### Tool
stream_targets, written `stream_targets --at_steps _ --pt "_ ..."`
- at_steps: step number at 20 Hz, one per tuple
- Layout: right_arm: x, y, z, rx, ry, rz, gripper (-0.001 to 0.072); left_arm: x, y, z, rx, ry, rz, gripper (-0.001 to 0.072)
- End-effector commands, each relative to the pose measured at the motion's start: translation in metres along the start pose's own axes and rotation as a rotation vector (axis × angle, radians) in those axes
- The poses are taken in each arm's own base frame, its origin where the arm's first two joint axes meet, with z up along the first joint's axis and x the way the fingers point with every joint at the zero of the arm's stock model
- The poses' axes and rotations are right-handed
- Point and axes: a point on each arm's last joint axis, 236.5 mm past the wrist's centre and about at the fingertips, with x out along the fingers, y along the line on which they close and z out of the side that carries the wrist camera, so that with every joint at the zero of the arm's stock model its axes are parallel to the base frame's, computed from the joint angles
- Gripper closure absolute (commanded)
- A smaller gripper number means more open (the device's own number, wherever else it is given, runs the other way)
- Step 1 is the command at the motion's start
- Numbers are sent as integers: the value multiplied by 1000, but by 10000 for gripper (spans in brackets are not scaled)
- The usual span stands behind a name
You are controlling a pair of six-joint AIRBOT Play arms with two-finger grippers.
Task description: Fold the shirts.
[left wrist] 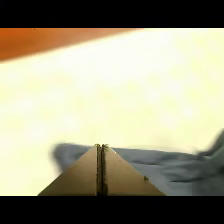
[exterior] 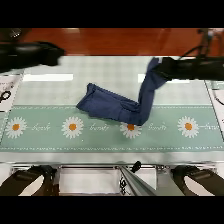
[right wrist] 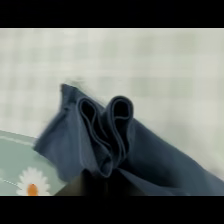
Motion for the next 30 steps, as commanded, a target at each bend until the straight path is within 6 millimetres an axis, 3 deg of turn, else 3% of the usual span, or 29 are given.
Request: stream_targets --at_steps 1,4,8,11,15,16,18,19,22,24,26,27,30 --pt "59 40 -8 -14 -16 96 675 -82 44 3 -15 -52 197 690" --pt "108 64 -34 -26 3 123 675 -115 39 -2 -53 -71 225 690" --pt "160 80 -65 -32 12 132 674 -136 23 -17 -47 -40 217 690" --pt "184 86 -75 10 -15 142 674 -145 13 -31 -77 -2 202 690" --pt "194 102 -73 97 -78 180 673 -153 4 -56 -77 68 192 690" --pt "196 106 -79 107 -64 188 631 -152 5 -60 -79 73 192 690" --pt "198 117 -92 95 -42 201 445 -145 8 -72 -95 106 189 690" --pt "198 120 -96 90 -35 206 386 -140 10 -79 -104 126 188 690" --pt "193 120 -110 60 42 204 285 -128 15 -96 -125 170 185 690" --pt "180 96 -110 -18 115 156 285 -125 18 -102 -130 185 188 690" --pt "156 50 -104 -113 201 50 286 -125 20 -104 -118 191 197 689" --pt "140 21 -100 -153 247 -21 286 -126 24 -104 -113 195 213 689" --pt "67 -96 -102 -241 446 -383 287 -130 37 -107 -98 206 267 689"
